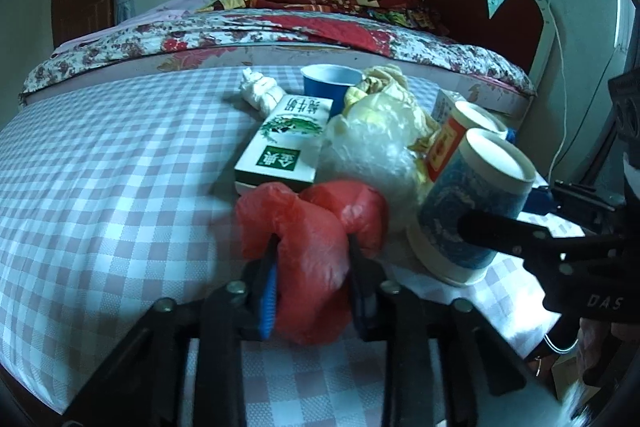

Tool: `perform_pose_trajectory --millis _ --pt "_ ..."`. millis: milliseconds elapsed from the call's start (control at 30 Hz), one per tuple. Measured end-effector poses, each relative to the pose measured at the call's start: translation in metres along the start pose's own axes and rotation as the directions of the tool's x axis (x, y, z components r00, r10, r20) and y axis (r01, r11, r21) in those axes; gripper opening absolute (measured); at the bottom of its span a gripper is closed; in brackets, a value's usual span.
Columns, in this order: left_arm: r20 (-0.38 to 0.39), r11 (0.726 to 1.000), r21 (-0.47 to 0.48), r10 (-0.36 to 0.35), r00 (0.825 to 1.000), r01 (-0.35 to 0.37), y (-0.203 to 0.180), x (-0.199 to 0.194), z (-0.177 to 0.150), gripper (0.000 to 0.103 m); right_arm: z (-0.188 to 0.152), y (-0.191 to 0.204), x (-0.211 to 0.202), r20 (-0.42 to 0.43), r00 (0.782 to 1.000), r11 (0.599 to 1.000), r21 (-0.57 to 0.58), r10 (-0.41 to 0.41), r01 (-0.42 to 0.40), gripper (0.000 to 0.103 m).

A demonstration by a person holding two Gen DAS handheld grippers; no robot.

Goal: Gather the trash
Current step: 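Grasp the red plastic bag with the left tool while the right tool grasps the blue paper cup, then carry the bag and cup to the black bin and release both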

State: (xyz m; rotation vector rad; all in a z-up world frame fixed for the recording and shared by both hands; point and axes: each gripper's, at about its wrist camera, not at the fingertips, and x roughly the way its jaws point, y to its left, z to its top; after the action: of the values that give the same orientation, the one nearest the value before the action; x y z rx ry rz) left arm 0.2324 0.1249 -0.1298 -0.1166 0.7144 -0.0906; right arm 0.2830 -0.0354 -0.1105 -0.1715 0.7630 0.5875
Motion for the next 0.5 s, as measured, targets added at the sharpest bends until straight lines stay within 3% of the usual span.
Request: perform_pose_trajectory --millis 367,500 --pt "0.089 0.996 0.082 0.030 0.996 -0.037 -0.032 -0.065 0.003 0.020 -0.009 0.003 -0.076 0.118 0.992 0.999 0.017 -0.033 0.031 0.053" --pt "0.116 0.994 0.111 -0.003 0.993 -0.010 -0.053 -0.085 0.002 0.020 -0.019 -0.011 -0.116 0.160 0.985 0.996 0.057 -0.070 0.061 0.053"
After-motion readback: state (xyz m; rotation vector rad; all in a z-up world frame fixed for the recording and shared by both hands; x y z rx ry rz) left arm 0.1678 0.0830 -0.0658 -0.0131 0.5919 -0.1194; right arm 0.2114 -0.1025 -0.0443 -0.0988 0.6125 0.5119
